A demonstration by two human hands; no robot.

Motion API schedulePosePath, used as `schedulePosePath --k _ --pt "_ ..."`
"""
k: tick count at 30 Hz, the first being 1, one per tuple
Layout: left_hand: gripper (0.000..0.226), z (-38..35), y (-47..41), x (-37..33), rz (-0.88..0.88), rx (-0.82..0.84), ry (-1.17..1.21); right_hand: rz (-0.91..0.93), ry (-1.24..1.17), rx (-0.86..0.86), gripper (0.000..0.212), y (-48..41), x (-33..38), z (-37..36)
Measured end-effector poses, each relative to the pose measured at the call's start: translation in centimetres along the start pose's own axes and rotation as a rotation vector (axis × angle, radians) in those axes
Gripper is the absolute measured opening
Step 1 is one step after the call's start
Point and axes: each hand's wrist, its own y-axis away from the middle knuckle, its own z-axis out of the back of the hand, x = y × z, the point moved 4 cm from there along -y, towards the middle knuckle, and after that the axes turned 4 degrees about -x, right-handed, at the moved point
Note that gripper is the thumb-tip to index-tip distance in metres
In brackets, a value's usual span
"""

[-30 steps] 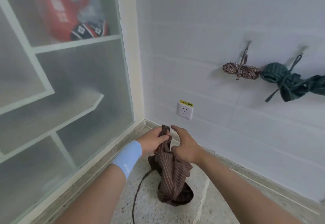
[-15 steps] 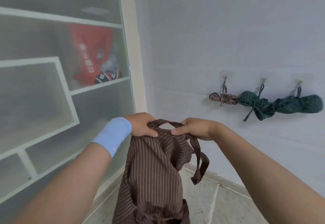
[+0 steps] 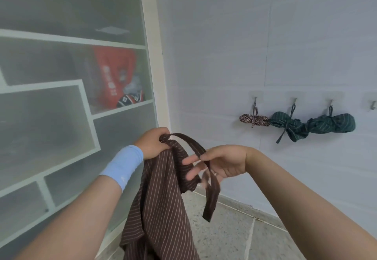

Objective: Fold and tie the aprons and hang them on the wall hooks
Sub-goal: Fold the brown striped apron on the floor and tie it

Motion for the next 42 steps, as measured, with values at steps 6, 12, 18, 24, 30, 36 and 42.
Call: schedulePosePath --k 6,12,18,24,30,36,42 --pt "0.026 1.9 0.3 -1.3 -0.08 -0.004 0.087 0.18 -0.013 -0.3 0.06 0.0 -0.4 0.9" --pt "0.021 3.8 0.4 -1.5 -0.1 -0.141 0.067 0.085 0.038 -0.143 0.054 -1.3 -1.5 -1.9" --pt "0.025 4.3 0.9 -2.1 -0.097 -0.197 0.005 0.18 0.786 -1.052 0.035 -0.7 -1.3 2.7" --pt "0.032 4.9 0.9 -2.8 -0.089 -0.192 0.058 0.091 0.751 -0.779 0.048 -3.3 -5.0 2.2" --pt "0.01 5.4 1.4 -0.9 0.123 0.076 0.075 0.324 0.203 -0.942 0.017 -2.4 -1.8 1.2" --pt "0.019 6.2 2.6 3.0 0.14 -0.001 0.125 0.329 0.271 -1.274 0.025 0.8 0.6 4.9" --pt "0.019 8.5 4.6 1.1 0.102 -0.086 0.183 0.169 0.599 -1.036 0.023 3.9 4.3 3.2"
